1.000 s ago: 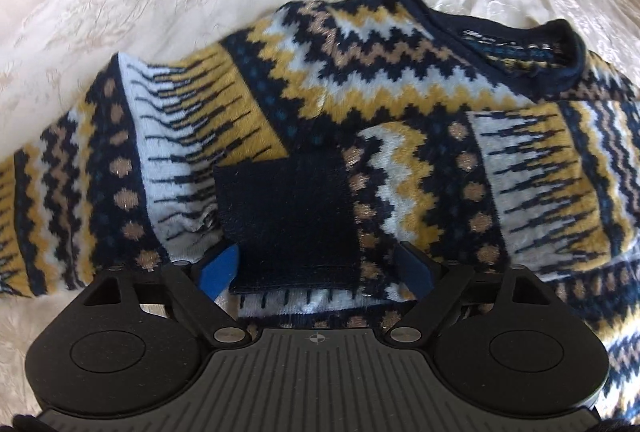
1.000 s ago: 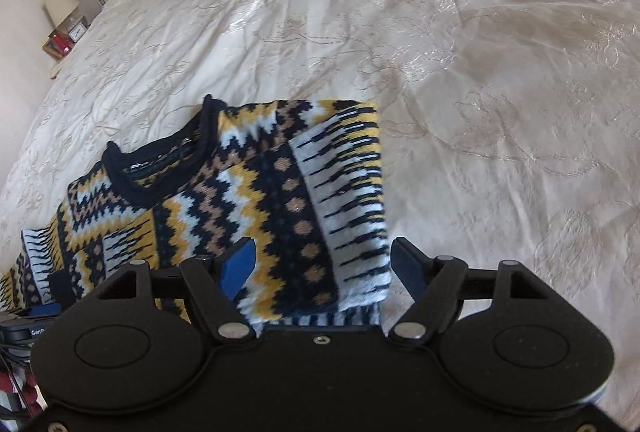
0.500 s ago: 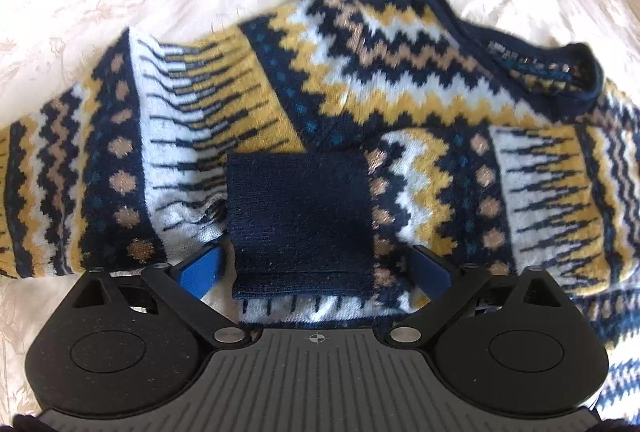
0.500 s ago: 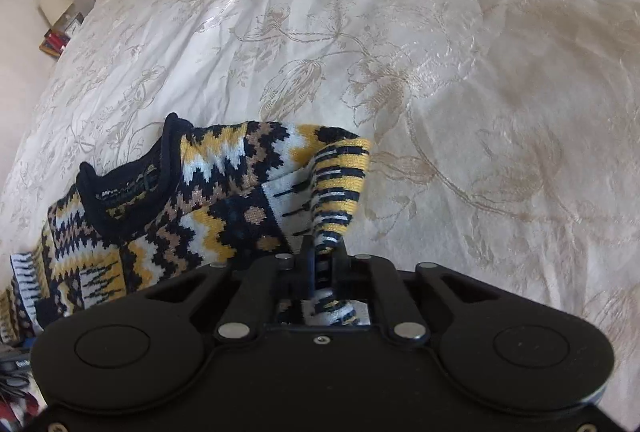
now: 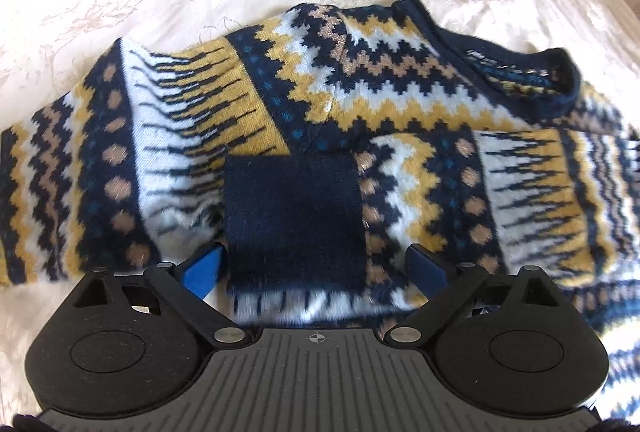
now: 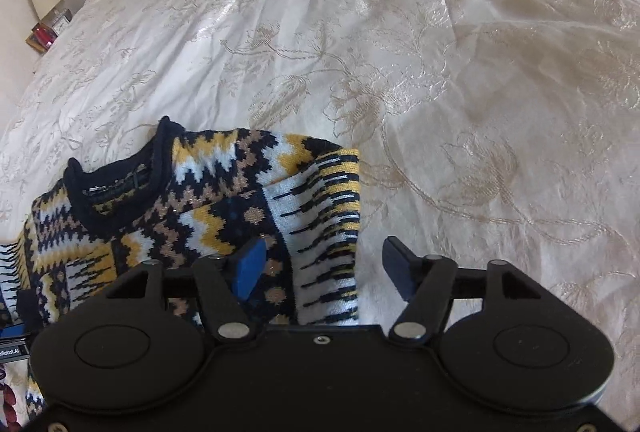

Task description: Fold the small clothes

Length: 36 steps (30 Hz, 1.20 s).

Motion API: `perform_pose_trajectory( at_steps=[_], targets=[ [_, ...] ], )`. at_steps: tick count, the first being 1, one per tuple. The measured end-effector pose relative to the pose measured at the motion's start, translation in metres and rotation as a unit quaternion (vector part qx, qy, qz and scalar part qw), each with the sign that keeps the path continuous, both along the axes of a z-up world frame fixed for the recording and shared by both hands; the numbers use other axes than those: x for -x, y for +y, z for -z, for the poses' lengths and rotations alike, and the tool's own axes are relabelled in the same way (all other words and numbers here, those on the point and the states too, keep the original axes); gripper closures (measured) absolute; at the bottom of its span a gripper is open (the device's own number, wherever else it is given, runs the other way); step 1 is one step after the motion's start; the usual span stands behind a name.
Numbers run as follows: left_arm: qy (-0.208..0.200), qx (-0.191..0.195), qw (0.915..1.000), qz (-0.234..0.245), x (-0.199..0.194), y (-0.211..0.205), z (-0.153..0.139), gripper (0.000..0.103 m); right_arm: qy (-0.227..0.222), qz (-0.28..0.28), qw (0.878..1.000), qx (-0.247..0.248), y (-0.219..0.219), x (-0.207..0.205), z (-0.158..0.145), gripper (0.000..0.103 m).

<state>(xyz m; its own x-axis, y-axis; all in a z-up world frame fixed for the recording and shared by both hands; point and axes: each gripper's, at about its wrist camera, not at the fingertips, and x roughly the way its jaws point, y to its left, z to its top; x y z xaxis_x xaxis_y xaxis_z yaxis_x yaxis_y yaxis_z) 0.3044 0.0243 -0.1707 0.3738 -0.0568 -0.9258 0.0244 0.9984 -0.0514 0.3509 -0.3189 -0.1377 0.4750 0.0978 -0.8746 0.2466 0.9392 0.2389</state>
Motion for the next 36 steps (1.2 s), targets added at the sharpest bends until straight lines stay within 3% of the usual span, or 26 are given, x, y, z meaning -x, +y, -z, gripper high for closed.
perform_pose_trajectory(
  at_steps=[7,15,19,25,28,32,36],
  targets=[
    [-0.002,-0.001,0.9999,0.015,0.062,-0.010,-0.023,0.006,0.005,-0.025,0.999,-0.024,0.017,0.056,-0.019,0.031],
    [0.029,-0.035,0.9979,0.047,0.138,-0.028,-0.020,0.006,0.055,-0.082,0.994,-0.044,0.068,0.113,-0.001,0.029],
    [0.040,-0.040,0.9977,0.038,0.165,-0.022,-0.012,0.006,0.086,-0.106,0.991,-0.018,0.078,0.140,0.012,0.027],
    [0.023,-0.043,0.9988,0.011,0.177,-0.021,-0.007,0.000,0.078,-0.142,0.987,0.005,0.082,0.165,0.013,0.021],
    [0.022,-0.054,0.9983,0.001,0.175,-0.025,-0.005,0.000,0.074,-0.177,0.981,0.005,0.092,0.168,0.016,0.002],
    [0.023,-0.061,0.9977,-0.019,0.173,-0.031,-0.004,0.000,0.081,-0.209,0.974,0.043,0.110,0.169,0.023,0.000],
    [0.022,-0.064,0.9971,-0.036,0.176,-0.030,-0.005,0.000,0.083,-0.210,0.973,0.050,0.112,0.167,0.026,0.000]
  ],
)
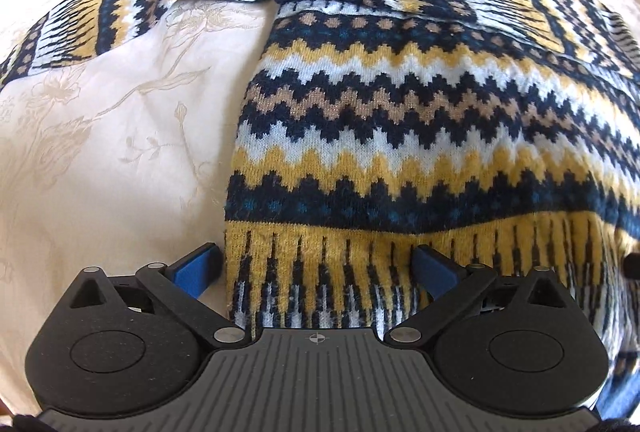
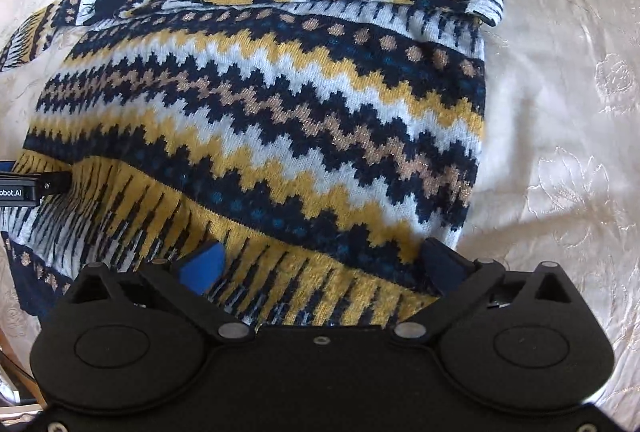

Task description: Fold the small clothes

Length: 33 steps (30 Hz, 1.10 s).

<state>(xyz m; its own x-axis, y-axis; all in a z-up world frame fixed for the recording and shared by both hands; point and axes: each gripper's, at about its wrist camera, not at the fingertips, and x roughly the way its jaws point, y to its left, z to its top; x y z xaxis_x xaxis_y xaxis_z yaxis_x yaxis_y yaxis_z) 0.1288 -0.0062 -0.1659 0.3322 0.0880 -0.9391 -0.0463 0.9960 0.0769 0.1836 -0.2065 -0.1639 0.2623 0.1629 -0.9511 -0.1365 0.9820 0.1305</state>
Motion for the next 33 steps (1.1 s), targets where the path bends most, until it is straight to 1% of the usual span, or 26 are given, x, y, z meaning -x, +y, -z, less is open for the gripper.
perform_pose_trajectory(
  at_steps=[4,7,12,16,17,19,20,23,26,29,31,33],
  targets=[
    [-0.006,0.001,0.9998,-0.017,-0.002,-0.004,0.000,0.000,-0.005,-0.010,1.000,0.008,-0.002,-0.002,0.004,0.000],
    [-0.010,0.004,0.9994,-0.033,-0.004,-0.005,0.004,0.000,-0.020,-0.027,0.999,0.018,0.003,-0.002,0.007,0.000],
    [0.002,0.005,0.9994,-0.036,-0.007,-0.011,0.009,0.000,-0.058,-0.052,0.997,0.013,0.005,0.004,0.012,0.000],
    [0.016,0.026,0.9991,-0.028,-0.010,-0.003,0.004,0.000,-0.063,-0.051,0.997,0.004,0.004,0.006,0.011,0.000],
    [0.013,0.033,0.9991,-0.025,-0.008,0.001,0.002,0.002,-0.060,-0.045,0.997,0.003,0.004,0.006,0.007,0.000],
    [0.004,0.045,0.9988,-0.017,-0.008,0.011,-0.006,0.012,-0.058,-0.027,0.998,0.002,0.004,0.005,0.001,0.001],
    [0.001,0.052,0.9985,-0.013,-0.009,0.019,-0.011,0.015,-0.057,-0.014,0.998,0.001,0.000,0.006,-0.008,0.002],
    [-0.020,0.063,0.9976,-0.019,-0.011,0.048,-0.028,0.015,-0.072,0.029,0.997,-0.004,-0.007,0.007,-0.026,0.002],
    [-0.042,0.070,0.9959,-0.040,-0.018,0.087,-0.043,0.015,-0.094,0.067,0.993,-0.013,-0.005,0.007,-0.044,0.002],
    [-0.059,0.080,0.9912,-0.086,-0.030,0.139,-0.056,0.015,-0.106,0.095,0.989,-0.027,0.003,0.003,-0.057,0.002],
    [-0.070,0.089,0.9857,-0.125,-0.039,0.176,-0.062,0.015,-0.111,0.104,0.988,-0.034,0.012,-0.001,-0.063,0.002],
    [-0.080,0.097,0.9783,-0.165,-0.048,0.212,-0.065,0.015,-0.113,0.108,0.987,-0.041,0.025,-0.005,-0.067,0.002]
  ],
)
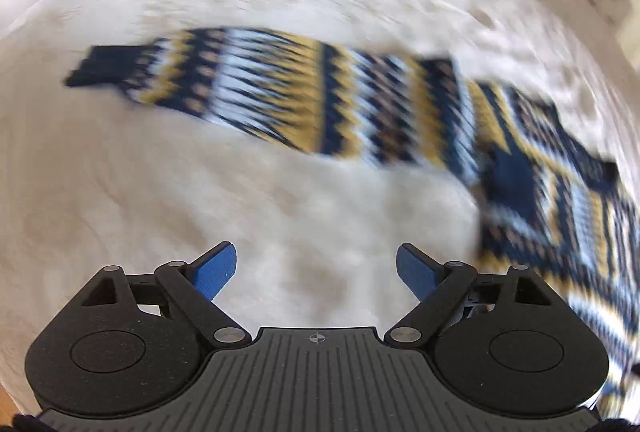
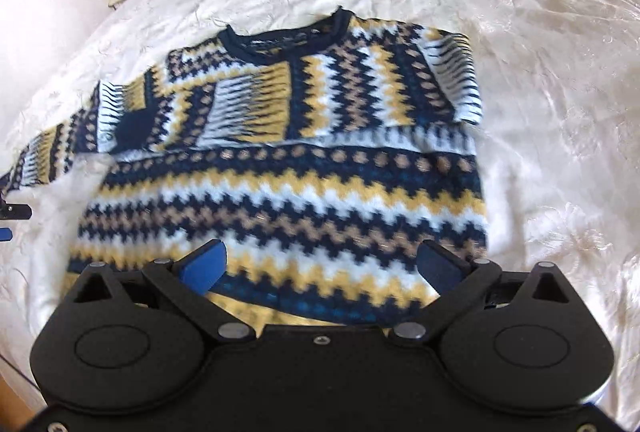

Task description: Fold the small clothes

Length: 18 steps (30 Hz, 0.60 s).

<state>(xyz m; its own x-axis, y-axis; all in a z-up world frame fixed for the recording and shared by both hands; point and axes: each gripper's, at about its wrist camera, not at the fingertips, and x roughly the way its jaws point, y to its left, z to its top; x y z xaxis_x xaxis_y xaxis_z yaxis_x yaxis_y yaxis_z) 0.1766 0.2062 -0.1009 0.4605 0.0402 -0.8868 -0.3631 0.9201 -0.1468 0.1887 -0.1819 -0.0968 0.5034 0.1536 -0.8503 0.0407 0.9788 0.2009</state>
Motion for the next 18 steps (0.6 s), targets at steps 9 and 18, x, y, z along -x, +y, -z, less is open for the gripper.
perform_pose_trajectory(
  at_steps=[9,18],
  targets=[
    [-0.018,-0.008,0.9966,-0.080,-0.038,0.100,0.005,0.016,0.008,-0.001,1.000,-0.022,0.064,-0.015,-0.002,0.002],
    [-0.031,0.000,0.9960,-0.083,-0.064,0.130,0.025,0.027,0.022,-0.011,1.000,-0.009,0.102,-0.021,-0.002,0.002]
  ],
)
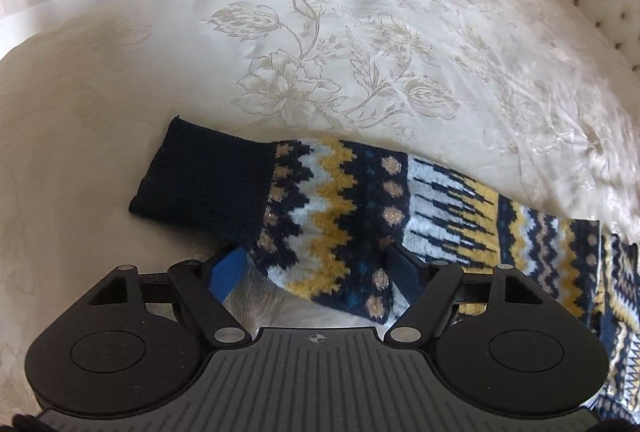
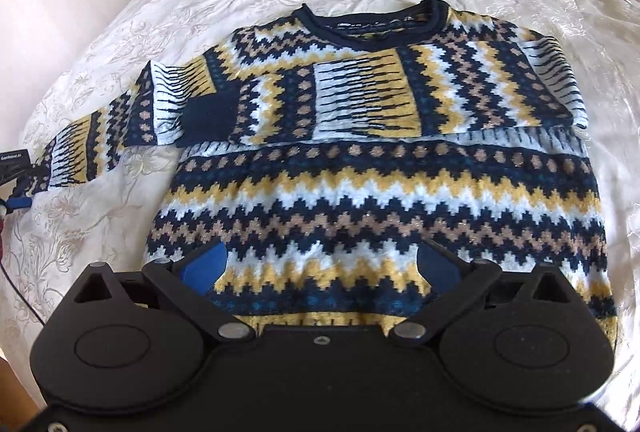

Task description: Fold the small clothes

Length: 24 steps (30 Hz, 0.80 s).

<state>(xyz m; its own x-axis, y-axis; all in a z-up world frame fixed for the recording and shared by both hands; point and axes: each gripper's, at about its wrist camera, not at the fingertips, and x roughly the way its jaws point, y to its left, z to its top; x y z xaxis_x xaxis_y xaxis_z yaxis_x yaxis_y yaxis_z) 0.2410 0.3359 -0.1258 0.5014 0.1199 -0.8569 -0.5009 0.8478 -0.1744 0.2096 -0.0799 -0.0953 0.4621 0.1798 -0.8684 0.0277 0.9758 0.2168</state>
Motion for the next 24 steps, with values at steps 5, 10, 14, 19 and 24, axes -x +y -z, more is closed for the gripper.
perform_pose_trajectory(
  at_steps=[5,10,14,19,24],
  targets=[
    [-0.026,0.021,0.9993,-0.016,-0.001,0.013,0.003,0.031,0.002,-0.004,1.000,0.005,0.009,-0.002,-0.002,0.002],
    [-0.051,0.045,0.9957,-0.062,0.005,0.027,-0.002,0.070,0.005,-0.011,1.000,0.009,0.016,-0.005,-0.002,0.002],
    [-0.077,0.036,0.9947,-0.059,0.011,0.033,-0.018,0.093,0.008,-0.020,1.000,0.006,0.021,-0.008,-0.002,0.002],
    [-0.127,0.018,0.9906,-0.046,0.020,0.033,-0.060,0.095,0.004,-0.027,1.000,-0.003,0.022,-0.011,-0.004,0.002],
    [-0.172,-0.009,0.9848,-0.020,0.020,0.024,-0.111,0.095,-0.002,-0.026,1.000,-0.017,0.017,-0.011,-0.005,0.002]
  ],
)
